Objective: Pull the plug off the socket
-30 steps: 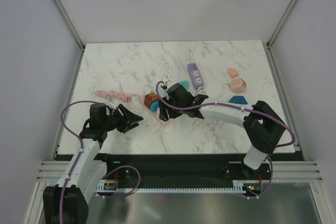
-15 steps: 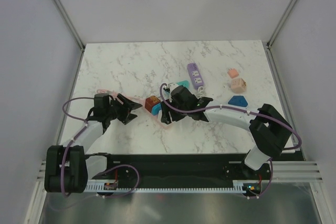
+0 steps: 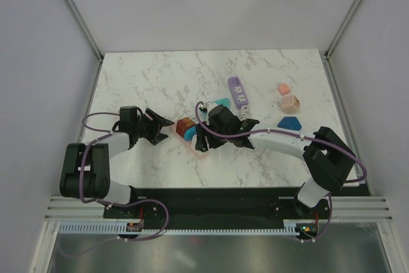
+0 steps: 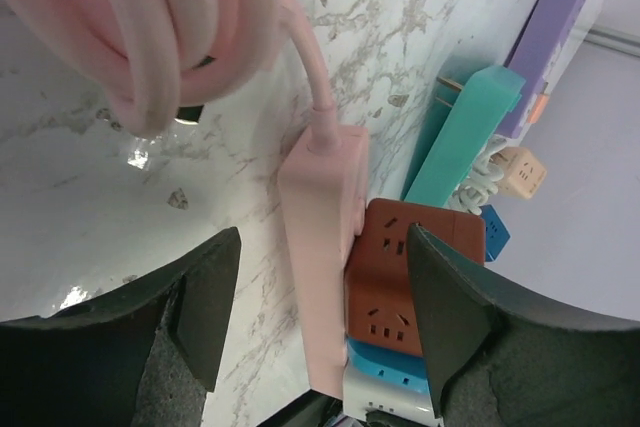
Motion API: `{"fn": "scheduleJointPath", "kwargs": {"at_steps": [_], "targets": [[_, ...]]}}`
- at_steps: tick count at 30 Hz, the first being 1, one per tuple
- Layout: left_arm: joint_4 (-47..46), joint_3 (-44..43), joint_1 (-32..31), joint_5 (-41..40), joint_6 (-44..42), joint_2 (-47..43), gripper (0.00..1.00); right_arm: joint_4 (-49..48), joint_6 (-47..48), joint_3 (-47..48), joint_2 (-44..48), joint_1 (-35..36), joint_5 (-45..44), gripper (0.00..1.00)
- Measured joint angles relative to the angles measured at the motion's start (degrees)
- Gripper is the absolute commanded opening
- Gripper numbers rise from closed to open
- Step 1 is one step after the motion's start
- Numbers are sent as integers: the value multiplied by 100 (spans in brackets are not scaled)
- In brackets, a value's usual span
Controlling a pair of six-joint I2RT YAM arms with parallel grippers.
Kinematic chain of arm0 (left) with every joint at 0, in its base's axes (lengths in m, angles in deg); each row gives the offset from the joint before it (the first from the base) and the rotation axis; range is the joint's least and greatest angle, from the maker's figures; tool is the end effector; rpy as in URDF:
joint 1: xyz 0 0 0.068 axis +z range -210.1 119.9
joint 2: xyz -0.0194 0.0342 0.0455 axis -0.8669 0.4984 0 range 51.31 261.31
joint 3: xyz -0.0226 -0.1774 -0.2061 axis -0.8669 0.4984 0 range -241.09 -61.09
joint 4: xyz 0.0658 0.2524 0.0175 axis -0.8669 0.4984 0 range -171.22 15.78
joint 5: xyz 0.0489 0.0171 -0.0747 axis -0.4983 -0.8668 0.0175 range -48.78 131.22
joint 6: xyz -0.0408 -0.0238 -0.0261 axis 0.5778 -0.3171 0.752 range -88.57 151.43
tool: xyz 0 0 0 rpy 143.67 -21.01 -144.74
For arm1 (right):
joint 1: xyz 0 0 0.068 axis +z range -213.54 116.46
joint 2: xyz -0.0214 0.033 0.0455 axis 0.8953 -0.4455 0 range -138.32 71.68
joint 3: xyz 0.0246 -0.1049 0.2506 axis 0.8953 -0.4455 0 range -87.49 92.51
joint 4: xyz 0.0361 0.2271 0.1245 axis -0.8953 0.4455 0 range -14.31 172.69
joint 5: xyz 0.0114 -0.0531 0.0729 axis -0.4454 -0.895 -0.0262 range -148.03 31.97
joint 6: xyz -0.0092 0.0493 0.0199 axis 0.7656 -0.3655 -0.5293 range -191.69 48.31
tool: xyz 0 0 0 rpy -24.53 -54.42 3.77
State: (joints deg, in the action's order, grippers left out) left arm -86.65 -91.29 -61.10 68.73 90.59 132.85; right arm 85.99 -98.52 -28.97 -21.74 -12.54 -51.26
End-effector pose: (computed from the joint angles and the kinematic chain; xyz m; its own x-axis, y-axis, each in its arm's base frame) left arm 0.2542 -0.0210 0.1450 -0.6573 -0.7502 -0.0718 -0.4439 0.4624 -0.7676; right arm 0.2157 0.2733 0.2084 -0.7703 -0.2393 -0.5911 -0.5339 0.7488 0.3927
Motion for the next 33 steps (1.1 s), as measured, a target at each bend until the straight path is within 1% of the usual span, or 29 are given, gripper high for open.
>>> {"fn": "scheduleJointPath", "kwargs": {"at_steps": [5,9,13,14,15,17,18,20,21,23,30,33], "targets": [[-109,-57,-52,2,-7,437,74,-2,-48,0,0,0,37,0],[-310,-225,-195,24,-9,710,68,-7,-81,0,-2,0,50,0],[-483,-328,-400,20,-9,922,66,-20,-109,0,-2,0,68,0],[-533,-330,-433,22,-9,949,63,-22,-120,0,-2,0,72,0],[-573,-330,-463,17,-11,962,53,-26,-140,0,-2,0,74,0],[-577,-306,-492,-44,-50,968,45,-42,-157,-2,-2,0,79,0],[-568,-278,-492,-74,-94,973,35,-46,-175,-2,-2,-2,81,0],[-588,-251,-492,-98,-87,957,25,-74,-249,-33,-4,0,140,0],[-586,-251,-492,-109,-90,944,13,-107,-304,-61,-7,0,166,0],[-573,-251,-498,-133,-83,907,2,-157,-365,-109,-24,15,249,0],[-343,-107,-634,-557,-546,345,2,-205,-457,-149,-39,63,422,0],[-323,7,-866,-1029,-800,-131,2,-177,-490,-149,-39,63,577,0]]}}
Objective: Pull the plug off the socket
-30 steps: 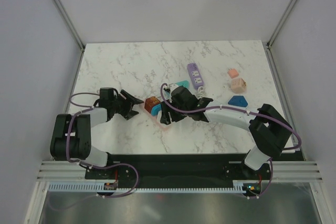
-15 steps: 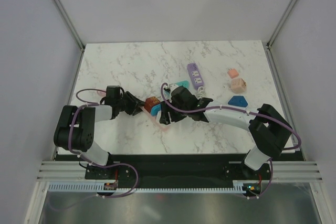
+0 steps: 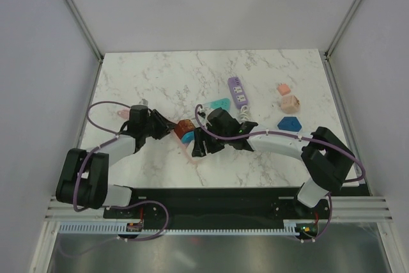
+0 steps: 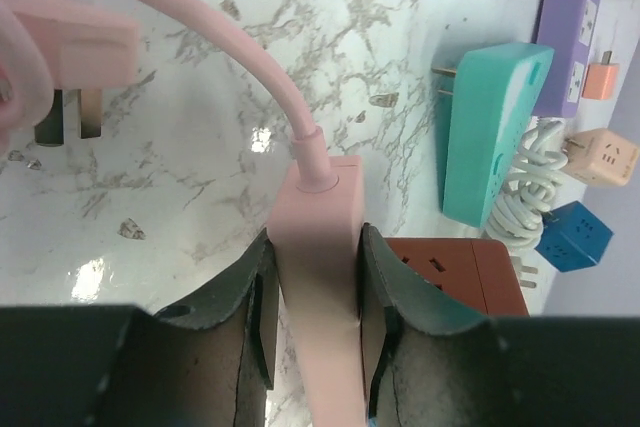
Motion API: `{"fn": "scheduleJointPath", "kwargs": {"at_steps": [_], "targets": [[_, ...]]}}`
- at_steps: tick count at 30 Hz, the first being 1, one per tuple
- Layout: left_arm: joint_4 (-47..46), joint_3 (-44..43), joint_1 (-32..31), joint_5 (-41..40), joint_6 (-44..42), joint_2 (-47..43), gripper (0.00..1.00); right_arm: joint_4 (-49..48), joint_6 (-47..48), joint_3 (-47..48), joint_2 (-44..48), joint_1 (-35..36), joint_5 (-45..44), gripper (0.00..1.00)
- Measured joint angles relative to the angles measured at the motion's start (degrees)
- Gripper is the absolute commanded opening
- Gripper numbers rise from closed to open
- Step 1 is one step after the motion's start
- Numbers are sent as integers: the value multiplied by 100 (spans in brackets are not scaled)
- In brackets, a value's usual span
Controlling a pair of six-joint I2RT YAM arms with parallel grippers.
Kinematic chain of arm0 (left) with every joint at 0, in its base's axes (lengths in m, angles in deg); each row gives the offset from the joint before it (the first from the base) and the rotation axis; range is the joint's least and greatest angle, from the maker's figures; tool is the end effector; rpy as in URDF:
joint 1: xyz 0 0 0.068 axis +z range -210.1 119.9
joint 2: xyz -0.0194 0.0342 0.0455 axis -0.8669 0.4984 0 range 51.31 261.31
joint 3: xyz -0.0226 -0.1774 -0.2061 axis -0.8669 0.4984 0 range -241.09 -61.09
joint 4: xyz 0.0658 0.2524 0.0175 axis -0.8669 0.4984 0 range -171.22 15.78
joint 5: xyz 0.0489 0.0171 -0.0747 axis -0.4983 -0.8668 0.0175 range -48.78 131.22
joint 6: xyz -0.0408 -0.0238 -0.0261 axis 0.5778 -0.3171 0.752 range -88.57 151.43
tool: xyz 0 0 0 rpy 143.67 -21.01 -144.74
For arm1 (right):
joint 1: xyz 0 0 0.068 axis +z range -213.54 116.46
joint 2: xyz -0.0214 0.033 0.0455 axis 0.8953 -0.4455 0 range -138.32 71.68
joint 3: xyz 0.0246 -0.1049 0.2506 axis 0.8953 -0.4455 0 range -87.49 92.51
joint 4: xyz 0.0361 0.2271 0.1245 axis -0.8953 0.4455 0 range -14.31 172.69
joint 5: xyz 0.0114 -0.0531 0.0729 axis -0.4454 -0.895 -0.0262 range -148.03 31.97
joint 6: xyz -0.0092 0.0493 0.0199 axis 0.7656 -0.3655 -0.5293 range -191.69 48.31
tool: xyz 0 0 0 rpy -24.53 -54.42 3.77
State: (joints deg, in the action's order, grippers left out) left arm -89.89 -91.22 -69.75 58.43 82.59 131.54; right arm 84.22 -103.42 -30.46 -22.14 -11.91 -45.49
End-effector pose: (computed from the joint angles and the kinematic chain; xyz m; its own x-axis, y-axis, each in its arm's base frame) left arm 0.2539 -0.0539 0.1527 -0.7041 -0.6350 -0.3177 -0.2705 0.6536 -0.7068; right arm 0.2088 0.2763 0.2009 -0.8277 -0.2186 -0.5169 -0.4996 0.7066 0.5011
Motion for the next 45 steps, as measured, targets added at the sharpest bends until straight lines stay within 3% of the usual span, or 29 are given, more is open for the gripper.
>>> {"fn": "scheduleJointPath", "kwargs": {"at_steps": [6,13,17,21,24,27,32,35,38,45], "targets": [[-262,483,-540,-970,-278,-861,2,142,37,20,-208,-227,931,0],[-442,726,-658,-1185,-46,-918,2,-321,-28,-448,-17,-551,1388,0],[-470,748,-704,-1137,212,-896,2,-479,-17,-776,481,-299,588,0],[-509,748,-704,-977,302,-896,2,-302,173,-782,839,632,-1113,0],[-525,748,-704,-898,304,-892,2,-232,208,-782,850,907,-1696,0],[-586,748,-704,-896,299,-892,2,-264,190,-815,887,841,-1698,0],[-697,748,-721,-887,369,-892,2,-933,-157,-1386,1266,-76,-286,0],[-658,750,-717,-960,219,-892,2,-1152,-424,-1532,1379,-393,133,0],[-332,839,-673,-1019,35,-846,2,-1150,-481,-1523,1491,-597,-131,0],[-245,850,-671,-1023,-35,-841,2,-605,-94,-1384,1554,-203,-920,0]]}}
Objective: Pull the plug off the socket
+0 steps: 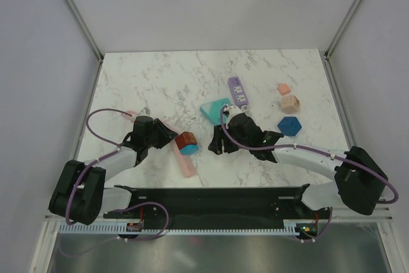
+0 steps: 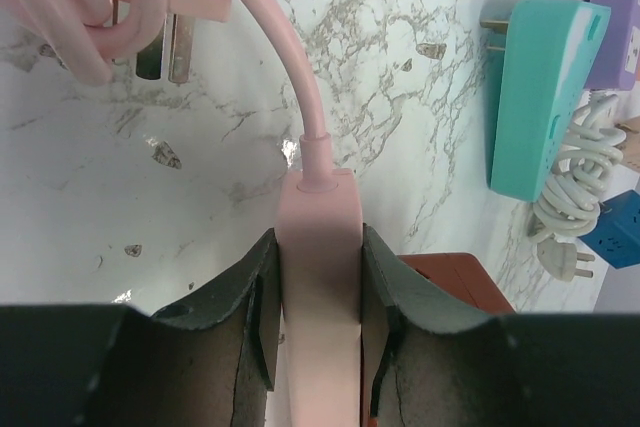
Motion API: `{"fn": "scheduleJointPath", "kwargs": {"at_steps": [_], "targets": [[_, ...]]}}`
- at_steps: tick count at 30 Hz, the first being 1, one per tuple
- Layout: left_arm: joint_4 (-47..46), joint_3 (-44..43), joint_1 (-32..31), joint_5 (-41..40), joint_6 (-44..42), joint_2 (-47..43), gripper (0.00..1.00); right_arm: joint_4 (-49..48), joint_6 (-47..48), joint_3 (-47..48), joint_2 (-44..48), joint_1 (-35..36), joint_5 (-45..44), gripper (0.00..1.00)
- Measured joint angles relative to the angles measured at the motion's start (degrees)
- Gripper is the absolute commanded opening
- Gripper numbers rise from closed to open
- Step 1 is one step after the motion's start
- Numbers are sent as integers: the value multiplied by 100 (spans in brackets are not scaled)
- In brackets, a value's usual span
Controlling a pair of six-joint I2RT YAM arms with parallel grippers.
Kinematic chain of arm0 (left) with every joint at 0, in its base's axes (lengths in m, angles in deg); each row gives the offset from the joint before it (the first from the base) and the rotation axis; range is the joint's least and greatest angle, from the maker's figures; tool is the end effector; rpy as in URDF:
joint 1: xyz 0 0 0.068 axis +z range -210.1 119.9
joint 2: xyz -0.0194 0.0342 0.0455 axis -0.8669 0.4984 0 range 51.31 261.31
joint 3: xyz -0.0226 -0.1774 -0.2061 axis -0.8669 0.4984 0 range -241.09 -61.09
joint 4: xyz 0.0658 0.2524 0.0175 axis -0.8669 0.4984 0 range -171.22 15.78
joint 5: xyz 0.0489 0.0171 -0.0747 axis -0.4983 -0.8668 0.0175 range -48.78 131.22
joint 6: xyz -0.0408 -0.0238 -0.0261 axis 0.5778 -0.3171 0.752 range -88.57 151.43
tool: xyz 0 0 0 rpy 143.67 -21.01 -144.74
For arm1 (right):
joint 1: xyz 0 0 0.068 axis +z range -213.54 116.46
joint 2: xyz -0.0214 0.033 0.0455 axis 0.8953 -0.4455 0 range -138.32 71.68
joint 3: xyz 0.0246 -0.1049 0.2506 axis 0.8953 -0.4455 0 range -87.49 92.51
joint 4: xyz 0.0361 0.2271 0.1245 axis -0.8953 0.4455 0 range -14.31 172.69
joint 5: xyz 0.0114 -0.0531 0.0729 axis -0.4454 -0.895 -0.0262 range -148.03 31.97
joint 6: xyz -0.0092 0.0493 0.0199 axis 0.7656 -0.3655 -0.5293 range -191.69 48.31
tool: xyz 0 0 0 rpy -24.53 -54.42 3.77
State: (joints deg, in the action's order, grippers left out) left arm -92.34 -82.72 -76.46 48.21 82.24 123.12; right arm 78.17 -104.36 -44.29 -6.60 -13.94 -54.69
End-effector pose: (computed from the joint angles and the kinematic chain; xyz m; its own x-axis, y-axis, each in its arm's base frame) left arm 0.2151 -0.0677 0.1457 -0.6690 -0.6054 -0.4312 -0.2346 0.7225 -0.6503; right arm 0.1851 0.2209 0.2135 -0.7591 -0.0606 -0.6482 -0.4521 0.7655 0.4578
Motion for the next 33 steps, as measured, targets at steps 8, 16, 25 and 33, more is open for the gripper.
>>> {"fn": "scheduleJointPath", "kwargs": {"at_steps": [8,16,25,33], "targets": [[20,0,17,68,-188,-50,2,962,186,-4,1281,-1331,-699,0],[35,17,17,151,-313,-138,2,1685,-170,-671,2465,-3279,-1300,0],[35,90,17,348,-354,-223,2,2070,-417,-1589,2535,-3888,-1327,4],[37,160,17,431,-367,-332,2,1779,-407,-1705,2409,-3895,-1176,53]]}}
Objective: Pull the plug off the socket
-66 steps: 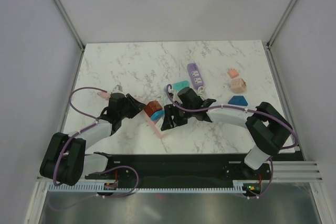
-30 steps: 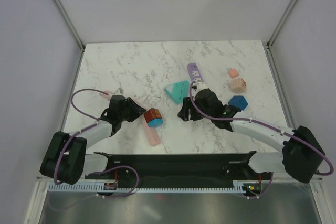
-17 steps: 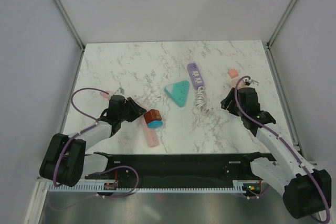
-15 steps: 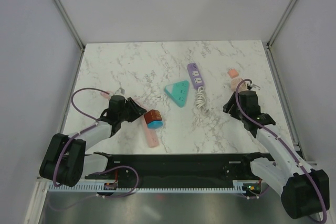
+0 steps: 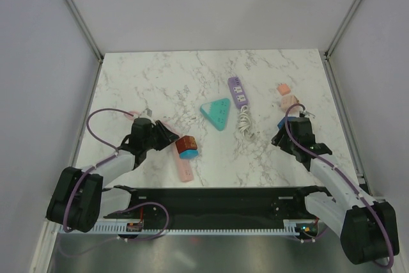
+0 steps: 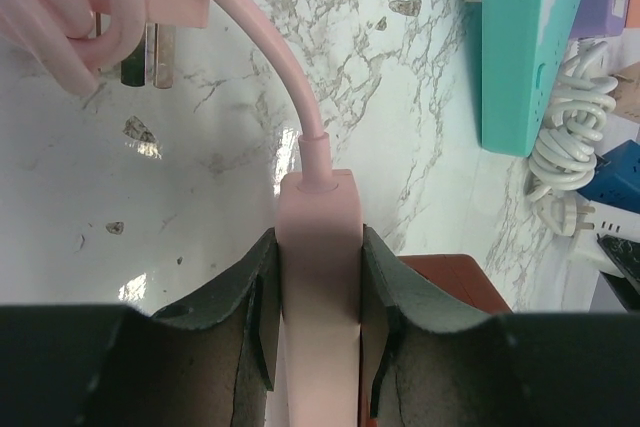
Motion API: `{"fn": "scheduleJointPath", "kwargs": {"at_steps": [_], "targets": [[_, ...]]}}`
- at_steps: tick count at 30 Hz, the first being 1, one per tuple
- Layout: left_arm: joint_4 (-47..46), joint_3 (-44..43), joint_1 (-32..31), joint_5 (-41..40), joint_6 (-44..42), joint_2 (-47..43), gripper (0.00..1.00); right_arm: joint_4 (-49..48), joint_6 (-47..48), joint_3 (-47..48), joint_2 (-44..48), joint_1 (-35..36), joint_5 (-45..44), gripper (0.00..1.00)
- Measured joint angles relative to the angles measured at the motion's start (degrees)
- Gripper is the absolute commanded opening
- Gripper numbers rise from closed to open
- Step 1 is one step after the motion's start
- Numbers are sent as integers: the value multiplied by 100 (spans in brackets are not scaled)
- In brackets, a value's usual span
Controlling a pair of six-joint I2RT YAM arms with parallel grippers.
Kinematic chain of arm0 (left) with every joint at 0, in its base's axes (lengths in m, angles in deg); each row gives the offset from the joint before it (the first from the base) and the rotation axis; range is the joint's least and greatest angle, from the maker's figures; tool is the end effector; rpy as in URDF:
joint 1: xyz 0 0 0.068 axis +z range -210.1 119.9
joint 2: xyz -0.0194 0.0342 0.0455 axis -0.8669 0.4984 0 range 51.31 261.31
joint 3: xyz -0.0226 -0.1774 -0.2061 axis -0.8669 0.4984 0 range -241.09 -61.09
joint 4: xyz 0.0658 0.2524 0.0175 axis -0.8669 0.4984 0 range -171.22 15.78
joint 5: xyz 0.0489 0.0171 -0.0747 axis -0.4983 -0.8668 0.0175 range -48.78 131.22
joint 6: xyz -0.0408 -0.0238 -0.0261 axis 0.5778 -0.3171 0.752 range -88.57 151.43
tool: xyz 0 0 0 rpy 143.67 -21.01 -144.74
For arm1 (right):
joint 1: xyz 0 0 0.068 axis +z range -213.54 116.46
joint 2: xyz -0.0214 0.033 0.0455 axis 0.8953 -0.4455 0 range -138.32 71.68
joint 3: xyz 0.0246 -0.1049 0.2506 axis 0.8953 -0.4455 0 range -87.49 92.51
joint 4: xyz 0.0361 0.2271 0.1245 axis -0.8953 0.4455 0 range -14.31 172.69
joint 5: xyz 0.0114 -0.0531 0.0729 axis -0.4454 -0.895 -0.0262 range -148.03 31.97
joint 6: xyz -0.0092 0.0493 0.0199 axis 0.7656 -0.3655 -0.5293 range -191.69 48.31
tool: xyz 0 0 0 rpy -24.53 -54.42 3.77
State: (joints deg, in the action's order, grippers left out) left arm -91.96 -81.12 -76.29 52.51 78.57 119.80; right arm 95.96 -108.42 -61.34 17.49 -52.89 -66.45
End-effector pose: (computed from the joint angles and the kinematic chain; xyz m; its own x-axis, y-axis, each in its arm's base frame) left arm 0.2062 -0.0672 0.1489 -0.7090 -0.5427 -0.4503 -0.1435 0.7362 -0.6614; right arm 0.1805 0.0287 0.1838 -0.6403 0.4814 -0.5985 0.3689 0.8762 0.3101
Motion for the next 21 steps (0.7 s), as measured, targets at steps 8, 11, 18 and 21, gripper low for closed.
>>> {"fn": "scheduleJointPath", "kwargs": {"at_steps": [8,11,18,21], "targets": [[37,17,0,96,-37,-81,2,-46,107,-66,155,-7,59,98],[44,20,0,105,-42,-83,2,37,166,-55,219,-7,50,98],[76,20,0,120,-61,-138,2,815,599,1001,315,17,-208,98],[118,20,0,122,-81,-181,2,973,815,1733,328,229,-420,98]]}}
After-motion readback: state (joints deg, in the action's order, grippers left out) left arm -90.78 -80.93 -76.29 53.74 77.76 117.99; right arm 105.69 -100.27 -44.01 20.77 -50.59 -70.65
